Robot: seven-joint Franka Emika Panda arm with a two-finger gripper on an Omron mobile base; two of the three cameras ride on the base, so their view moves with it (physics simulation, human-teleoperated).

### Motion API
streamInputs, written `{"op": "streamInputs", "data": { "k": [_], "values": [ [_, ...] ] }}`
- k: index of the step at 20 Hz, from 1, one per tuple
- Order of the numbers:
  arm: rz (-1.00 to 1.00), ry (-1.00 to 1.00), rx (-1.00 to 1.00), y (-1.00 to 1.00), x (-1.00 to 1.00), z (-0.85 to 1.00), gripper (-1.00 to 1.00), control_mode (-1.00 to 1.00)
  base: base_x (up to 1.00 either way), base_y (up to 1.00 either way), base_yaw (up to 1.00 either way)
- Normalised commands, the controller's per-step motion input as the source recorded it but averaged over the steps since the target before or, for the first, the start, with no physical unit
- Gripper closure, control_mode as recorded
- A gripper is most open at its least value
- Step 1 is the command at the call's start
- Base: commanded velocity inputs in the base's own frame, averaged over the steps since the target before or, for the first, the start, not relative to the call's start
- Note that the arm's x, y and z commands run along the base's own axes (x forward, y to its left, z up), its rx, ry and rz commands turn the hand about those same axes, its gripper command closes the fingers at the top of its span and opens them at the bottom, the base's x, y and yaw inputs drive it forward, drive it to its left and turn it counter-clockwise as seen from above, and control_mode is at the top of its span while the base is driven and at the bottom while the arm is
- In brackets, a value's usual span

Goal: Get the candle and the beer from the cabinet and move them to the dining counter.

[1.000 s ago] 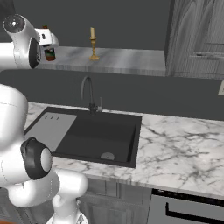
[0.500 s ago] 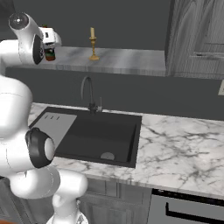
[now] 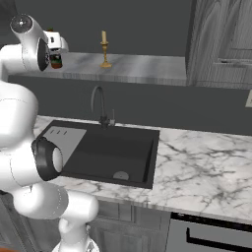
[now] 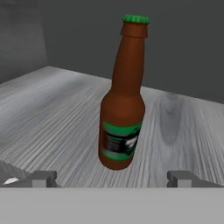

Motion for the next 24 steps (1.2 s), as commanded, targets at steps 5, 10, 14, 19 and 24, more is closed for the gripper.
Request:
{"op": "streamInputs", "data": {
  "k": [5,10,14,19,24],
  "values": [
    [0.0,0.0,0.04,0.04,0.14,-0.08,-1.0,-1.0,0.0,0.0,0.0],
    [0.0,0.0,0.01,0.0,0.19,-0.08,-1.0,-1.0,0.0,0.0,0.0],
    [0.0,0.0,0.0,0.02,0.2,-0.05,-1.0,-1.0,0.0,0.0,0.0],
    [0.0,0.0,0.0,0.05,0.19,0.0,-1.0,-1.0,0.0,0.0,0.0],
    [0.0,0.0,0.01,0.03,0.24,0.0,-1.0,-1.0,0.0,0.0,0.0]
  ]
}}
